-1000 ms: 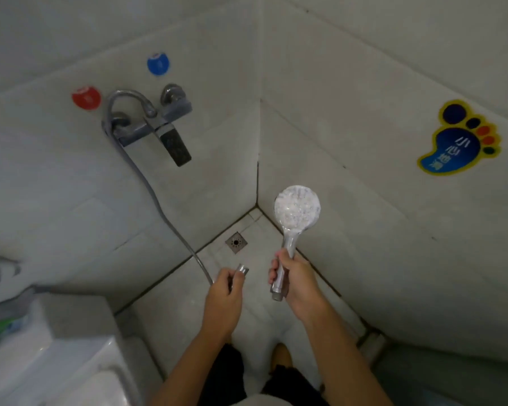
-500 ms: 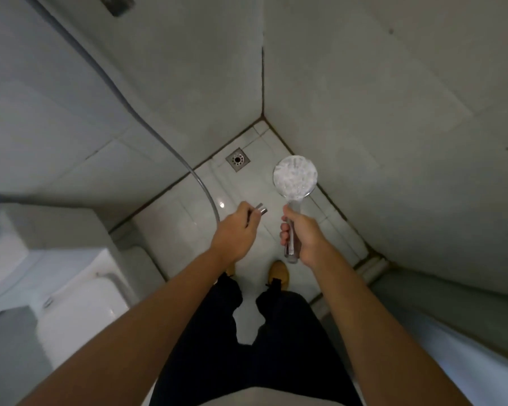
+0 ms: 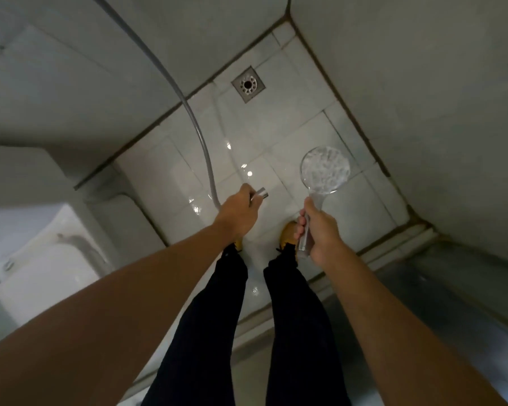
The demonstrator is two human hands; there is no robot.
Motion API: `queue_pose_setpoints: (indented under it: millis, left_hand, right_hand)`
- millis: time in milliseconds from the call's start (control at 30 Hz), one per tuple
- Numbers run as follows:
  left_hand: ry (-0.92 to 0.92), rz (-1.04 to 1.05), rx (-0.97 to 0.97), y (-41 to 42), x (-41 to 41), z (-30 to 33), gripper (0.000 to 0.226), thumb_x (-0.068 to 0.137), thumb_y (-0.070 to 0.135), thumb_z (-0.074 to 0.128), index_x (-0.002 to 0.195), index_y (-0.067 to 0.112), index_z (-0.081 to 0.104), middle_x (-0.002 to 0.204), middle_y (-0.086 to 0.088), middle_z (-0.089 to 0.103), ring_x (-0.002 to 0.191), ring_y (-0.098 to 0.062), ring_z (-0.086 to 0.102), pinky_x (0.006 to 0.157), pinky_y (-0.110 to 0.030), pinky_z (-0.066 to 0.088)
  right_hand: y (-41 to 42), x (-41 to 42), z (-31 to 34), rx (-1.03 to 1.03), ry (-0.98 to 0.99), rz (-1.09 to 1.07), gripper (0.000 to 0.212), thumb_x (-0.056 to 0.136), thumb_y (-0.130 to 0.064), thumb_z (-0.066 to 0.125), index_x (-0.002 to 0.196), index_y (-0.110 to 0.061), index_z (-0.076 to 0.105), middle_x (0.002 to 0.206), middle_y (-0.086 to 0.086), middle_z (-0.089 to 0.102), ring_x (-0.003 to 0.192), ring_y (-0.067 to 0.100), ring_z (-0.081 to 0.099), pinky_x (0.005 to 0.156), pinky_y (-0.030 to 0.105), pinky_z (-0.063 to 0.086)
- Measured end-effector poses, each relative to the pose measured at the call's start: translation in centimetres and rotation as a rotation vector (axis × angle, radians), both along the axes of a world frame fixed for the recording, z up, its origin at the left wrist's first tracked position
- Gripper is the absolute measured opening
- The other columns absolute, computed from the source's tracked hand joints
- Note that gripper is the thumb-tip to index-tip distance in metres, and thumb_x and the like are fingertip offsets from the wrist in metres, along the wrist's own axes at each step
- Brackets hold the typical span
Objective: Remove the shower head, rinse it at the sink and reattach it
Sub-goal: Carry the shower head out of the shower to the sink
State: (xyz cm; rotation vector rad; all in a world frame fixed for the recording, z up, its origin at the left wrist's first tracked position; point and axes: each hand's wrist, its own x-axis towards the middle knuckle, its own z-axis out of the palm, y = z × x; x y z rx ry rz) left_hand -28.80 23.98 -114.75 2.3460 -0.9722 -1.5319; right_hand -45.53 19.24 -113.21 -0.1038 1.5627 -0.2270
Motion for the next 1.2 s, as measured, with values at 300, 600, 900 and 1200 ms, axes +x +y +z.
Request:
queue_pose_setpoints:
  millis: [300,600,900,1200]
  left_hand:
    - [0.006,-0.003,0.104,0.9,1.6,-14.3,0.022,0.101,0.029,0.044,0.111,0.011,0.051,0.092,-0.012,0.064,0.083,-0.028,0.063,0.075,-0.044,0.052]
    - [-0.057,-0.024,0.144,2.0,4.1,-28.7,0.025,0.101,0.026,0.048,0.113,0.006,0.055,0.104,-0.015,0.064,0.086,-0.025,0.058,0.073,-0.037,0.046]
    - [-0.14,-0.237,0.09,1.7,4.6,-39.5,0.024,0.095,0.023,0.06,0.112,0.006,0.064,0.113,-0.017,0.056,0.103,-0.03,0.054,0.085,-0.037,0.044]
    - [-0.377,-0.374,0.069,1.8,4.2,-44.5,0.03,0.091,0.026,0.064,0.118,0.015,0.063,0.129,-0.013,0.044,0.12,-0.031,0.041,0.097,-0.042,0.043]
  right_hand:
    - [1.5,1.9,-13.4,0.074,-0.028,-0.056,0.033,0.097,-0.035,0.062,0.075,-0.014,0.05,0.059,0.002,0.046,0.046,0.014,0.041,0.047,0.026,0.038]
    - [0.5,3.9,-26.0,0.064,-0.043,0.001,0.029,0.098,-0.03,0.062,0.077,-0.013,0.051,0.055,0.0,0.047,0.041,0.012,0.042,0.039,0.021,0.039]
    - [0.2,4.6,-34.4,0.039,-0.045,0.134,0.027,0.1,-0.03,0.059,0.08,-0.012,0.051,0.056,0.001,0.047,0.042,0.013,0.043,0.04,0.022,0.04]
    - [-0.1,5.3,-38.3,0.035,0.026,0.204,0.026,0.099,-0.028,0.06,0.08,-0.011,0.052,0.059,0.003,0.048,0.046,0.014,0.044,0.041,0.025,0.04]
